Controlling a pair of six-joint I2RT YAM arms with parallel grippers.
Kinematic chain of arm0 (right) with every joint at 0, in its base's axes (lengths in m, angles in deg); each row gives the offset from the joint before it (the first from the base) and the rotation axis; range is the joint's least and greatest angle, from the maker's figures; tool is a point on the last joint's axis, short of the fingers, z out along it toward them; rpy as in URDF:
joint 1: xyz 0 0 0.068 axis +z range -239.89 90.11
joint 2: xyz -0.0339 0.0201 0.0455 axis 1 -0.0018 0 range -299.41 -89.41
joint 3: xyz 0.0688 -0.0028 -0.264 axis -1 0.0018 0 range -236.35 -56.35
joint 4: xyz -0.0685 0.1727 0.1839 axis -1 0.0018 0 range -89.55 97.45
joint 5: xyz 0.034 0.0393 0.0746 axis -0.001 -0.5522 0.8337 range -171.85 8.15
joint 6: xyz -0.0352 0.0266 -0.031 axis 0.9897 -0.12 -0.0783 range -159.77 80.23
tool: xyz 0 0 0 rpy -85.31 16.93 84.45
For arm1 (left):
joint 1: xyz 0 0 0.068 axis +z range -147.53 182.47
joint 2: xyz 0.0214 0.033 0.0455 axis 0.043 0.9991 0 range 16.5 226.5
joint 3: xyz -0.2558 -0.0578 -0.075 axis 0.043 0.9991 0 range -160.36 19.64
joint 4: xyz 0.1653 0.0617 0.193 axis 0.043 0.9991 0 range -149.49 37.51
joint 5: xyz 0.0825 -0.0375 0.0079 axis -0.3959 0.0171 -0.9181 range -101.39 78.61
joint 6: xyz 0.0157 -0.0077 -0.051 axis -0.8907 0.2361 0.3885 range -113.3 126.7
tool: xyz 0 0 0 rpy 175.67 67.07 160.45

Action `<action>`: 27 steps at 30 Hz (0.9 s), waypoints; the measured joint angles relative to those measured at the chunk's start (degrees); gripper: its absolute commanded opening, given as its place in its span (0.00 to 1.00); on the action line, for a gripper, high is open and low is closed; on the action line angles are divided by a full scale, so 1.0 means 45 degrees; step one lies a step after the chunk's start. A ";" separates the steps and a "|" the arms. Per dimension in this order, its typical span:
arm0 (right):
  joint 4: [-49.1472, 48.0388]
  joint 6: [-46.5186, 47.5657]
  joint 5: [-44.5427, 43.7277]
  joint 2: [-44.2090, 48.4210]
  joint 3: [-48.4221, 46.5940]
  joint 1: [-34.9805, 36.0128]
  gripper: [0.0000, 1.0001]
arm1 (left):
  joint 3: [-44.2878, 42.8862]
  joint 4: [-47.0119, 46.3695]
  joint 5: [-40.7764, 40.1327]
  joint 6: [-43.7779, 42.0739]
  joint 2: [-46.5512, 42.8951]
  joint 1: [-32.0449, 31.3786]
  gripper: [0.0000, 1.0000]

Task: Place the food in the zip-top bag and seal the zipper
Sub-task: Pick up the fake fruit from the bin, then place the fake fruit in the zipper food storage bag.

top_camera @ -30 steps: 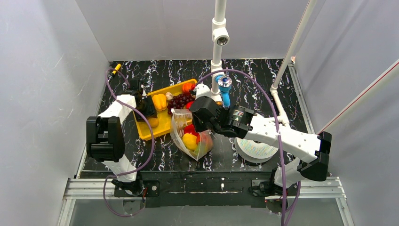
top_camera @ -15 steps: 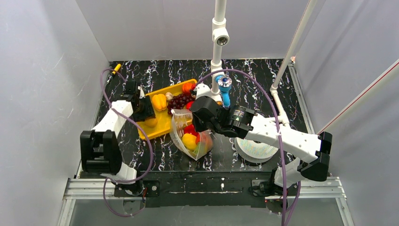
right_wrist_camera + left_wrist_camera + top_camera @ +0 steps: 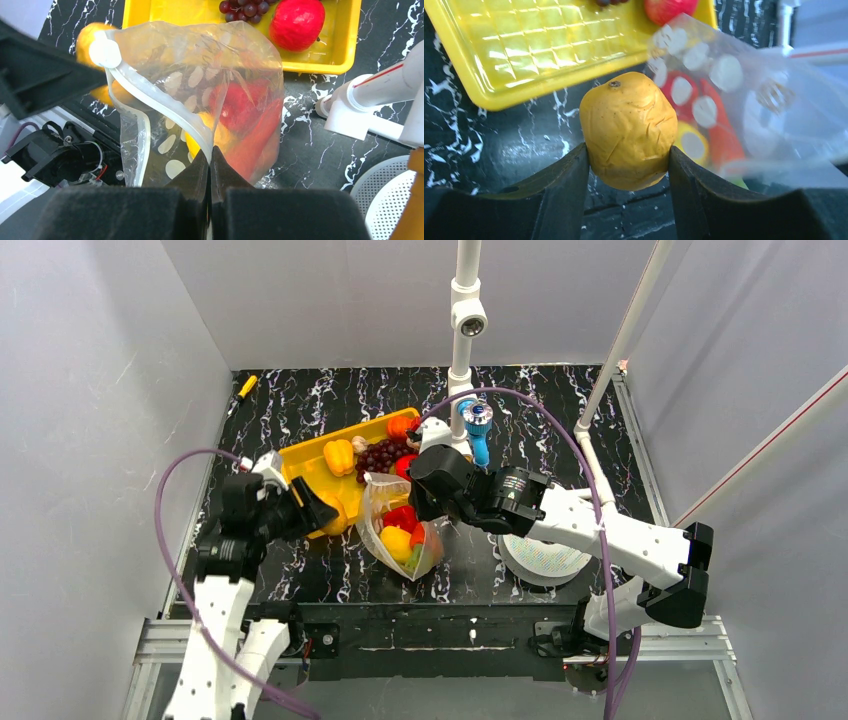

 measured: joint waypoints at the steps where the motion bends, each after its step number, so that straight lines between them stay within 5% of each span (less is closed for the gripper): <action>1: -0.0049 0.0000 0.0013 0.0005 0.0071 0.0000 0.01 | 0.0052 0.0321 0.0131 0.0131 -0.0619 0.0000 0.13; 6: -0.0289 0.0005 0.0046 0.0023 0.0299 0.0000 0.01 | -0.0358 0.1892 0.0702 0.0653 -0.2735 -0.0006 0.14; 15: -0.0363 0.0010 0.0046 0.0023 0.0303 0.0000 0.01 | -0.4019 0.2256 0.2552 0.1499 -0.1798 -0.0295 0.06; 21: -0.0368 0.0010 0.0046 0.0023 0.0303 0.0000 0.01 | -0.3679 0.0995 0.4549 0.2679 -0.0699 -0.1212 0.04; 27: -0.0373 0.0010 0.0051 -0.0023 0.0273 0.0000 0.01 | -0.3011 0.0596 0.4513 0.3486 -0.0721 -0.3008 0.03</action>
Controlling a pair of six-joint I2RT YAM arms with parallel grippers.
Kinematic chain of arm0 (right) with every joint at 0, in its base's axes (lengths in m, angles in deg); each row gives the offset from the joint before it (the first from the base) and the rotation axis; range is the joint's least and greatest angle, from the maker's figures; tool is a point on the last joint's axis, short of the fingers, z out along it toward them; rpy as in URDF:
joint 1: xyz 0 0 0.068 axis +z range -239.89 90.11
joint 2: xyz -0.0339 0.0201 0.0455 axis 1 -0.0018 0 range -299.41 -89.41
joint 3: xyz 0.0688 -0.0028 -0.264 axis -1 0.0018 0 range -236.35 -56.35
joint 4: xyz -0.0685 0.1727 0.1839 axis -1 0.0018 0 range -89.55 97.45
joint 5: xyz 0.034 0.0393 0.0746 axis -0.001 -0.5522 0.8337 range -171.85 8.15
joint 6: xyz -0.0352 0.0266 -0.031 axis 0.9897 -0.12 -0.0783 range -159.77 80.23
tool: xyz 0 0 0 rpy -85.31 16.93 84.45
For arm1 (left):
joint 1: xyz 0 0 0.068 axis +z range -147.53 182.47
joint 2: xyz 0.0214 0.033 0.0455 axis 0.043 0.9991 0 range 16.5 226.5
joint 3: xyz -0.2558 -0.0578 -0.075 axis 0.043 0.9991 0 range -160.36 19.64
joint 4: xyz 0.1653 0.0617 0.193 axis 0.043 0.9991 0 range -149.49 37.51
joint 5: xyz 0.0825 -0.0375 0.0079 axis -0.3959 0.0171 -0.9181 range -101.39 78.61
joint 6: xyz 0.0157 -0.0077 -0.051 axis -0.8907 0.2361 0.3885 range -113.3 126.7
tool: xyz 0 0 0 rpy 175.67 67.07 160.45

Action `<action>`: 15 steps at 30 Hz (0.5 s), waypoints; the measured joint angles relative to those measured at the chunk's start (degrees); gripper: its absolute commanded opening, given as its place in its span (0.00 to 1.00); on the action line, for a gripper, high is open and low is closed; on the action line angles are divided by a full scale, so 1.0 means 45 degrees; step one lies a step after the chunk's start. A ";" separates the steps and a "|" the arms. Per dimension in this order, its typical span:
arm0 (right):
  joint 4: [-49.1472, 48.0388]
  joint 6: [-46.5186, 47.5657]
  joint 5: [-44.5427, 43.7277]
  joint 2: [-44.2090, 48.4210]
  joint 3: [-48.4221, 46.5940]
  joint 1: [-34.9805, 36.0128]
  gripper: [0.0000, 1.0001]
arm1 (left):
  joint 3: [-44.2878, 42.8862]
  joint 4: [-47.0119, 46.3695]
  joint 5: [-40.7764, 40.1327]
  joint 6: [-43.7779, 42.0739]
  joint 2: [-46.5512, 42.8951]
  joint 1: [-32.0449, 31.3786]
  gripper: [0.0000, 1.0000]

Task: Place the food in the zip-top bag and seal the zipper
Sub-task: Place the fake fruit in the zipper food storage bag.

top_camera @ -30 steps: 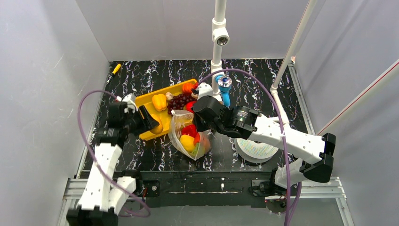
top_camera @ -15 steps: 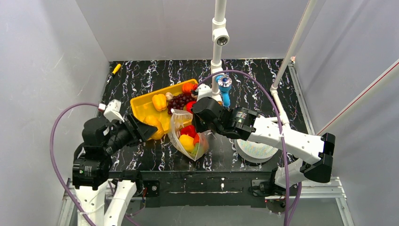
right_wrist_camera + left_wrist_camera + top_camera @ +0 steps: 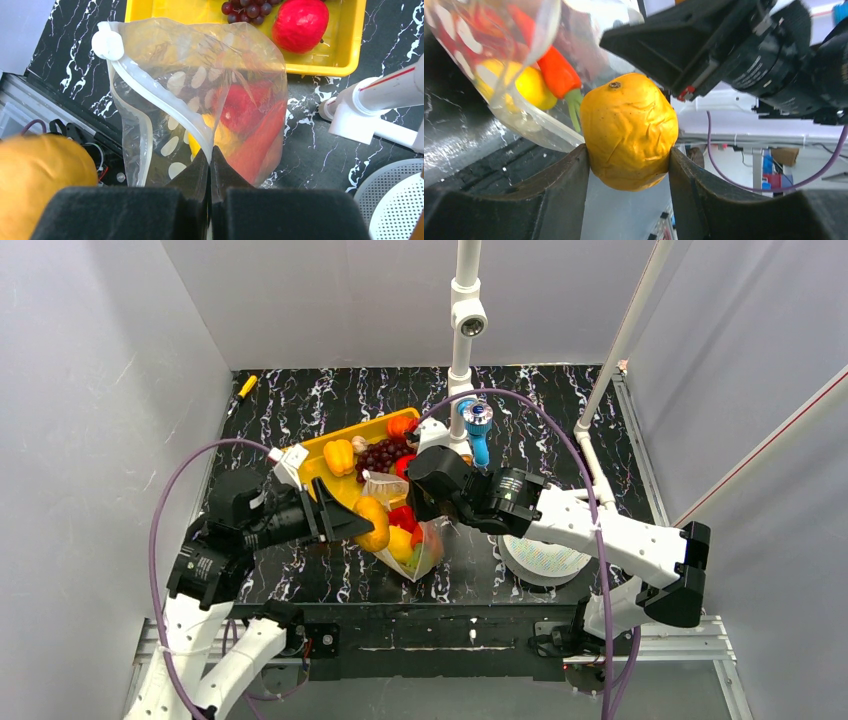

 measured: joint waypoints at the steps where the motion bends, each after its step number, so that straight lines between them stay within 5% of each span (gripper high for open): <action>1: 0.0000 0.0000 0.0000 -0.0042 -0.0028 0.0000 0.01 | 0.0144 -0.0116 -0.0139 0.0130 -0.0060 -0.0450 0.04; 7: 0.0005 -0.0005 0.0049 -0.0357 -0.0280 0.0000 0.01 | 0.0952 -0.0223 -0.1007 0.0649 0.0300 -0.1850 0.18; 15: 0.0014 0.0000 0.0048 -0.0362 -0.0339 0.0000 0.01 | 0.0999 -0.0379 -0.1793 0.0537 0.1557 -0.2095 0.17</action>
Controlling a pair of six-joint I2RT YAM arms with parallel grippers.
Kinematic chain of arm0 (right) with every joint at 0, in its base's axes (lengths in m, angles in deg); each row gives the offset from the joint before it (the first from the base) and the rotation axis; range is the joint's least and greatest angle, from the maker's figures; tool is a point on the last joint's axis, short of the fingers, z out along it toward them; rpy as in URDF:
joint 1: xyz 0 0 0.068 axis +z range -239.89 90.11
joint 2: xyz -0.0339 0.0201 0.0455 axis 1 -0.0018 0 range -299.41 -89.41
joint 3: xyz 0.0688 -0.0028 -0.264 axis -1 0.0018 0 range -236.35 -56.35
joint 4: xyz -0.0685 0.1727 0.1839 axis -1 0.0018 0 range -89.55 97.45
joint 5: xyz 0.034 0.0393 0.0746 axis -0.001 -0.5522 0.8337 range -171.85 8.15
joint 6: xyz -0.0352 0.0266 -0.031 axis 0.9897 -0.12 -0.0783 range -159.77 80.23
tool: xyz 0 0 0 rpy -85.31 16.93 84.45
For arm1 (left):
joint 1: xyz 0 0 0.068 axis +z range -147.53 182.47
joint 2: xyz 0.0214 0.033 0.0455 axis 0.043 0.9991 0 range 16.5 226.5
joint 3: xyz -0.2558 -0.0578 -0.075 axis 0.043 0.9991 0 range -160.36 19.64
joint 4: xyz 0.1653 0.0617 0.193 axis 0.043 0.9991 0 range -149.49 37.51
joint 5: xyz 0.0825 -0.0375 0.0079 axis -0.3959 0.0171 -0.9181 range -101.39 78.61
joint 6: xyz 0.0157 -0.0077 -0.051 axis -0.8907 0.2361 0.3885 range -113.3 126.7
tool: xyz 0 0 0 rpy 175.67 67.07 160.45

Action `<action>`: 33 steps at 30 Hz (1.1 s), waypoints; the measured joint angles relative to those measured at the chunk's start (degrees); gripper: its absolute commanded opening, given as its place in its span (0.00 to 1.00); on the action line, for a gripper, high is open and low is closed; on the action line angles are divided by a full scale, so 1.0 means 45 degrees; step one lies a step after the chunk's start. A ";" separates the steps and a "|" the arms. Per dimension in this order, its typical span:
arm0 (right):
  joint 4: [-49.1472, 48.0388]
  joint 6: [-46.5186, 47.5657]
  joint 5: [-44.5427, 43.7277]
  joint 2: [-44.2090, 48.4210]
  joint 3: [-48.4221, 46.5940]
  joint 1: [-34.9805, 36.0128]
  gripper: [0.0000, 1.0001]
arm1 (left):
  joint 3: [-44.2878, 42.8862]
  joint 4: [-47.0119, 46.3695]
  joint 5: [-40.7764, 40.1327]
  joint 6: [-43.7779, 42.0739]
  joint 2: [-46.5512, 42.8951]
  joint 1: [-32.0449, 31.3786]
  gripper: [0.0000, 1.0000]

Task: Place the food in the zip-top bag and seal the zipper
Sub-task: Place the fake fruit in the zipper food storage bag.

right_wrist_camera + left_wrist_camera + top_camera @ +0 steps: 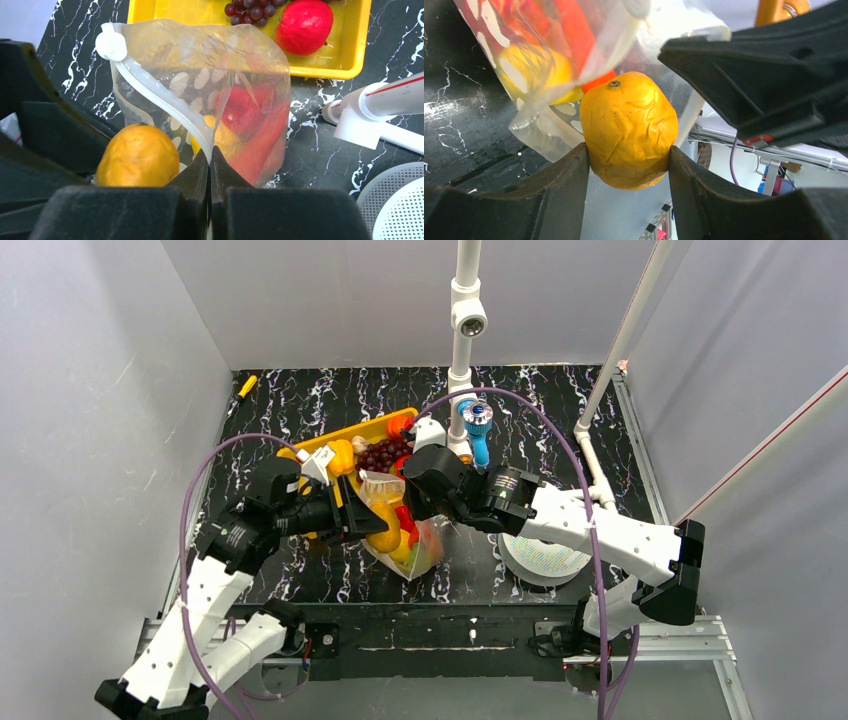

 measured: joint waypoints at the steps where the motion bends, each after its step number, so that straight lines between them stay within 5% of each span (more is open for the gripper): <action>1: 0.0001 0.0000 0.0001 0.0000 0.0000 0.0000 0.01 | -0.0001 -0.0028 -0.0061 -0.0025 0.0189 -0.0006 0.18; 14: 0.0002 -0.0005 0.0035 0.0003 0.0000 0.0000 0.01 | -0.0485 -0.0464 -0.0511 -0.0348 0.1729 -0.0065 0.74; 33: 0.0007 -0.0005 -0.0043 0.0244 0.0117 0.0000 0.01 | -0.1338 -0.0167 -0.0827 -0.1366 0.0717 -0.0065 0.78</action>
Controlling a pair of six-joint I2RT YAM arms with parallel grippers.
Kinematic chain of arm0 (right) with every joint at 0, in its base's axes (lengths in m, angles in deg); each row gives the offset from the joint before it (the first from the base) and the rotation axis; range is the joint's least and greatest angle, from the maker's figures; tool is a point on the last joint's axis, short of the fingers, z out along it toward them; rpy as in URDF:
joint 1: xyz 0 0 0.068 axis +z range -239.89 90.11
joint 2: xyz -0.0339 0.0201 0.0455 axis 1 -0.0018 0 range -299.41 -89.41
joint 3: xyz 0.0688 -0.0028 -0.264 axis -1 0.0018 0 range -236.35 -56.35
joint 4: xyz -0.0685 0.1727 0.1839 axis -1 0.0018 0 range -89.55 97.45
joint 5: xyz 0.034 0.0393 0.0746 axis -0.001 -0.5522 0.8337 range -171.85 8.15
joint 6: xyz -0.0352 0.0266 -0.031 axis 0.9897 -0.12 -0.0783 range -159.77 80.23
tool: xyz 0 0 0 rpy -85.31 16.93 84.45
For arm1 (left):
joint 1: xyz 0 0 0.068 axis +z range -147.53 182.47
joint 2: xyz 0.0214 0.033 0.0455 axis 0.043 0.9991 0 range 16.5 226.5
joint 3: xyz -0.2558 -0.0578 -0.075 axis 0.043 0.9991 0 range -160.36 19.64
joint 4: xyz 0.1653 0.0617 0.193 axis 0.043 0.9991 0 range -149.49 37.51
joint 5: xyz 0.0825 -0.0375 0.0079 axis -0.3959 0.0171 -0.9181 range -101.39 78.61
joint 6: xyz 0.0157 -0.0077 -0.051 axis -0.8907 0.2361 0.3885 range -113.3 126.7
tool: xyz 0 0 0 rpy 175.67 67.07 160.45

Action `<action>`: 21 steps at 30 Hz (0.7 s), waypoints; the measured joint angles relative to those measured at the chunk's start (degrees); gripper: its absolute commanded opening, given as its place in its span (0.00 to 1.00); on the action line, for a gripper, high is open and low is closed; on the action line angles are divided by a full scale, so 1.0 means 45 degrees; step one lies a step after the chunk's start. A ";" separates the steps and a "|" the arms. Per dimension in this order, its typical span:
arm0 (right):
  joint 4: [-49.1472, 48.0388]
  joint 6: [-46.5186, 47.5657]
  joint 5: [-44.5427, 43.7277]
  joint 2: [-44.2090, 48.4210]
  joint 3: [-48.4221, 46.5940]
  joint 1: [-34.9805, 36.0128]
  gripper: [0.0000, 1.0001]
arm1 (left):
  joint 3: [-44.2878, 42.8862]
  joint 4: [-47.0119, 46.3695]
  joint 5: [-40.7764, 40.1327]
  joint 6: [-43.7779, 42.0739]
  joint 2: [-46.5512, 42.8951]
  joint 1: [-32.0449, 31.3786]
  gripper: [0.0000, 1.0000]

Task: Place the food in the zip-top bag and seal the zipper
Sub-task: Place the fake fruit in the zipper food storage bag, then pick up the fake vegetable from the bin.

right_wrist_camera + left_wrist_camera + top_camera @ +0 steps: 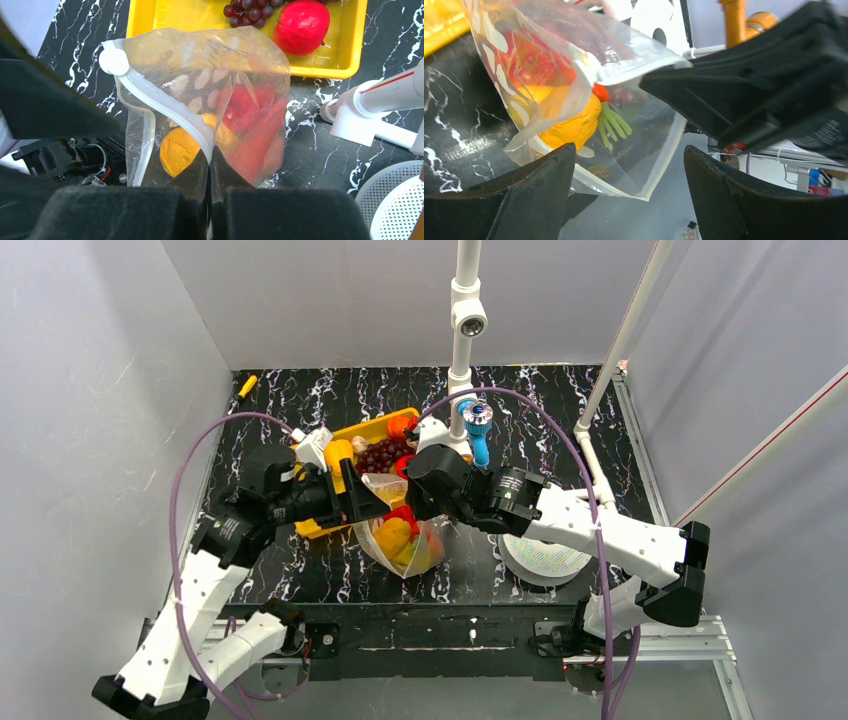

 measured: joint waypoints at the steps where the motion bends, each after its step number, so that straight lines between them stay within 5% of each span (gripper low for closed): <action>1: -0.0008 -0.0003 -0.0039 0.0007 0.0031 0.0000 0.01 | -0.0224 0.0110 -0.0151 -0.0187 -0.0209 0.0000 0.79; 12: 0.0058 -0.0005 -0.0308 0.0195 0.0170 0.0000 0.01 | -0.2778 0.1701 -0.5269 -0.2292 -0.2161 -0.0010 0.83; 21: 0.0357 -0.0044 -0.0501 0.0359 0.0170 0.0000 0.01 | -0.2204 0.1135 -1.0010 -0.4410 -0.1272 -0.0010 0.88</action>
